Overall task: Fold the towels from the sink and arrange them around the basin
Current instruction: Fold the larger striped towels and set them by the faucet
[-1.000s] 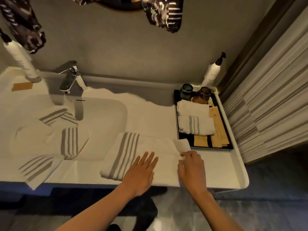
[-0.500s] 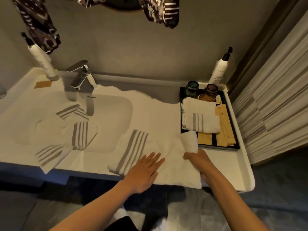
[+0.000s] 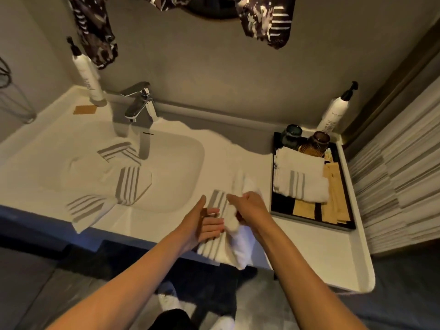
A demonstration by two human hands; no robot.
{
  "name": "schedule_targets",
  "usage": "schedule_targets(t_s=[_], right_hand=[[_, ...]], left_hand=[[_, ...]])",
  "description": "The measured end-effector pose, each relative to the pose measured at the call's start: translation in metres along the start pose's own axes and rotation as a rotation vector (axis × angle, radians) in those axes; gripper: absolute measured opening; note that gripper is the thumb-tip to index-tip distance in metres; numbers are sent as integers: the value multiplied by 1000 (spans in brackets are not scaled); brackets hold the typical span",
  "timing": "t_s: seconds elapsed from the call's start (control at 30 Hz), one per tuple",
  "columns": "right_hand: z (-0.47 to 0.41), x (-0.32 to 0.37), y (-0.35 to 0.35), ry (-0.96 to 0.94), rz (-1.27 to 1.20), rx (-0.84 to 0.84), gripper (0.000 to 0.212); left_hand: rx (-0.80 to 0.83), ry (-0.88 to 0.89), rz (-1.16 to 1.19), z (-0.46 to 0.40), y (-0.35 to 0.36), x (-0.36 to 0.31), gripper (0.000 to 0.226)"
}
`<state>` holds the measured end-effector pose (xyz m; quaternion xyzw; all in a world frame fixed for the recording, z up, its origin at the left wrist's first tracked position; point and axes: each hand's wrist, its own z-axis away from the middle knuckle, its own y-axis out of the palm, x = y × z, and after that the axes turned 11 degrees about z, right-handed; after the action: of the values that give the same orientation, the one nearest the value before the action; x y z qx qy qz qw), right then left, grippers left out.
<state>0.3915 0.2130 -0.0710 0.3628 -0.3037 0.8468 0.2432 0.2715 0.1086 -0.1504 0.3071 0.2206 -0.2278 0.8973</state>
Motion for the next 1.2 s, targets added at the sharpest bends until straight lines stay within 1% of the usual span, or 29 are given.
schedule_targets(t_s=[0.07, 0.1, 0.13, 0.2, 0.23, 0.27, 0.3, 0.33, 0.37, 0.4, 0.43, 0.47, 0.5, 0.57, 0.63, 0.7, 0.77, 0.8, 0.83, 0.87, 0.9, 0.93, 0.97, 1.0, 1.03, 1.07, 1.1, 1.17, 1.2], right_hand=[[-6, -1, 29, 8, 41, 196, 26], [-8, -10, 38, -34, 103, 221, 26], [-7, -21, 41, -135, 229, 179, 26], [-3, -51, 38, -345, 480, -53, 25], [-1, -65, 36, -425, 567, -125, 25], [0, -77, 35, -492, 672, -147, 28], [0, -86, 37, -565, 776, -132, 30], [-3, -95, 42, -650, 874, -119, 30], [-7, -107, 47, -715, 948, -123, 29], [-9, -114, 52, -744, 970, -138, 27], [-10, -119, 54, -729, 970, -145, 27], [-10, -126, 56, -706, 964, -151, 31], [-9, -133, 56, -707, 947, -150, 36], [-1, -137, 50, -725, 908, -114, 42], [4, -134, 38, -744, 817, -107, 41], [9, -128, 28, -811, 755, -205, 35], [6, -120, 26, -813, 635, -347, 22], [-1, -113, 26, -748, 555, -410, 18], [-10, -106, 26, -648, 486, -461, 21], [-21, -98, 25, -511, 430, -484, 31], [-34, -90, 22, -351, 375, -468, 44], [-45, -81, 18, -200, 293, -419, 53], [-56, -75, 12, -93, 194, -351, 57], [-67, -70, 7, -28, 110, -278, 55], [-75, -66, 2, -4, 96, -205, 49], [-81, -62, -2, -17, 146, -156, 40], [-86, -61, -4, -51, 216, -136, 29], [-91, -61, -5, -121, 330, -157, 5], [-92, -62, -6, -152, 355, -168, 8]], left_hand=[[45, 14, 65, 2, -12, -8, 69], [45, 17, 36, 5, -17, -11, 69], [7, 48, -53, 8, -20, -13, 63], [-167, 232, -374, 8, -28, -12, 47], [-244, 349, -575, 9, -31, -11, 45], [-291, 481, -796, 13, -31, -8, 47], [-321, 659, -1035, 15, -32, -3, 52], [-318, 842, -1273, 13, -36, 3, 54], [-252, 991, -1446, 11, -40, 11, 50], [-117, 1089, -1552, 9, -47, 19, 41], [56, 1101, -1616, 9, -55, 26, 38], [170, 1054, -1656, 13, -63, 32, 40], [232, 1001, -1683, 17, -74, 36, 43], [266, 1005, -1705, 24, -91, 31, 48], [317, 1040, -1748, 29, -99, 23, 45], [356, 1081, -1746, 30, -98, 18, 40], [309, 1074, -1620, 30, -93, 16, 44], [283, 1077, -1558, 31, -88, 13, 44], [286, 1093, -1529, 32, -85, 11, 44], [313, 1121, -1541, 32, -82, 10, 45], [342, 1150, -1602, 32, -80, 10, 49], [341, 1152, -1716, 33, -78, 11, 55], [297, 1126, -1835, 36, -74, 14, 60], [247, 1087, -1916, 38, -70, 18, 62], [229, 1082, -1951, 38, -66, 24, 61], [254, 1107, -1965, 36, -61, 30, 58], [288, 1144, -1975, 35, -55, 36, 55], [327, 1193, -1983, 29, -46, 43, 46], [325, 1193, -1977, 27, -44, 45, 38]])
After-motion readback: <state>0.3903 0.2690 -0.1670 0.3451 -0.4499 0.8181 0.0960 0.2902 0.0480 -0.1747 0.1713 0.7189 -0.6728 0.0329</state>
